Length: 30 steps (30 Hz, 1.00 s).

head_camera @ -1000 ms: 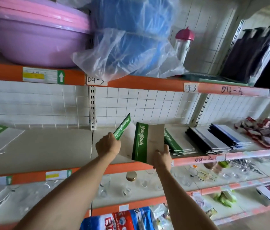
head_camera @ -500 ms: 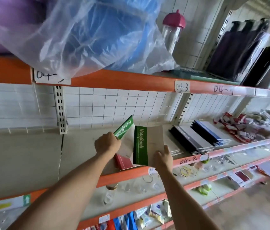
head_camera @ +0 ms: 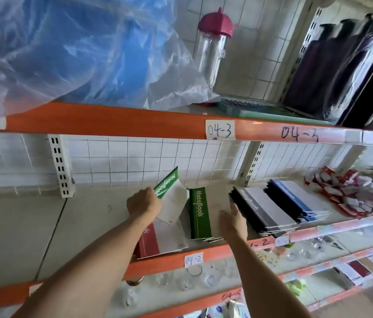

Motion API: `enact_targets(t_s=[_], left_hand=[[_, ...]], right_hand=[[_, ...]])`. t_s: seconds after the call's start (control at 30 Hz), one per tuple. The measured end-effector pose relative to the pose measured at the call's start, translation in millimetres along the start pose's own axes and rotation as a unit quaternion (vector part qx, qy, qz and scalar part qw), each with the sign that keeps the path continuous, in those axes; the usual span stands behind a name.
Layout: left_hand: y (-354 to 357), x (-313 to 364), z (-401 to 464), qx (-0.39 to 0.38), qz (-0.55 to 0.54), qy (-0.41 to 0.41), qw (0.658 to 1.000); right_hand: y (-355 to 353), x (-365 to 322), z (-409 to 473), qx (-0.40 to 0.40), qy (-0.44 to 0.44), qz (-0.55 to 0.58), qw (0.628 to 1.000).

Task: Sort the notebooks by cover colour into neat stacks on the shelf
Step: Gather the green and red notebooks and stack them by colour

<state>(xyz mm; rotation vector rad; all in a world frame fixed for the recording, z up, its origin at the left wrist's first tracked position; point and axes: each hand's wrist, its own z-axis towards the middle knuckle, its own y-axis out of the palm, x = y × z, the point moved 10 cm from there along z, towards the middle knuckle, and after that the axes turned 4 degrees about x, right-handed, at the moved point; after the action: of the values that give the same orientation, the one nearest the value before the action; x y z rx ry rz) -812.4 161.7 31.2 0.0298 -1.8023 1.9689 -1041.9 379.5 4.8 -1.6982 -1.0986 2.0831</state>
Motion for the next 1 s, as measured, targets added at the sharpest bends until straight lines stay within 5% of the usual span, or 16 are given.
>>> enact_targets(t_s=[0.43, 0.63, 1.0], left_hand=[[-12, 21, 5, 0.066, 0.037, -0.106, 0.991], [-2, 37, -10, 0.07, 0.041, -0.134, 0.988], [34, 88, -19, 0.022, -0.095, -0.151, 0.984]], right_hand=[[25, -15, 83, -0.068, -0.141, -0.156, 0.975], [39, -3, 96, -0.093, -0.14, -0.234, 0.958], [44, -6, 107, -0.166, -0.188, -0.207, 0.946]])
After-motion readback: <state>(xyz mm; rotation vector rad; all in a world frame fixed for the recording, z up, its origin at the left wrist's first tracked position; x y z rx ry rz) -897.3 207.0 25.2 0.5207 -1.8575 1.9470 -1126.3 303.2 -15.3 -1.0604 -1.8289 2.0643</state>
